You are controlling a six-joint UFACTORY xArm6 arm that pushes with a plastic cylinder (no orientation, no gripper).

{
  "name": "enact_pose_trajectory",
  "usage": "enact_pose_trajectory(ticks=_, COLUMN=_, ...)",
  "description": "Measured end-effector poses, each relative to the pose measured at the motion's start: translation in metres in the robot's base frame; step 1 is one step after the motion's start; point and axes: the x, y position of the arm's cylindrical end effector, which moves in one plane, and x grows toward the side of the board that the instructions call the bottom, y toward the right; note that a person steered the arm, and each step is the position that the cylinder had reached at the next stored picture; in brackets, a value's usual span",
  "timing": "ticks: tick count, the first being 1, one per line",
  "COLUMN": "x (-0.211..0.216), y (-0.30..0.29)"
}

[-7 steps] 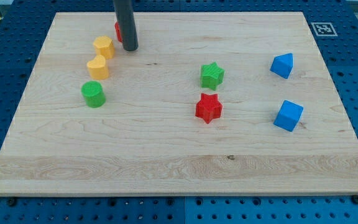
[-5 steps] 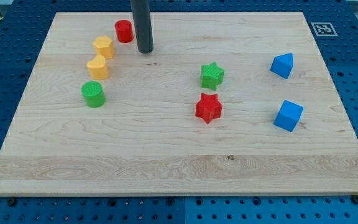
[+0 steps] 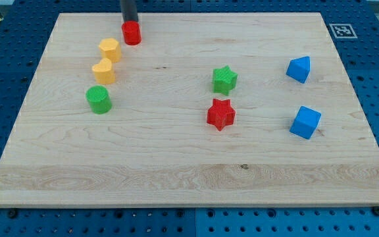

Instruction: Place the red circle vertical to the yellow hexagon

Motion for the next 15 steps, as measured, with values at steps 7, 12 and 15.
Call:
enact_pose_trajectory(ticks=7, x=0.097, y=0.052)
enact_pose_trajectory(ticks=12, x=0.094, y=0.065)
enact_pose_trajectory(ticks=15, x=0.079, y=0.066)
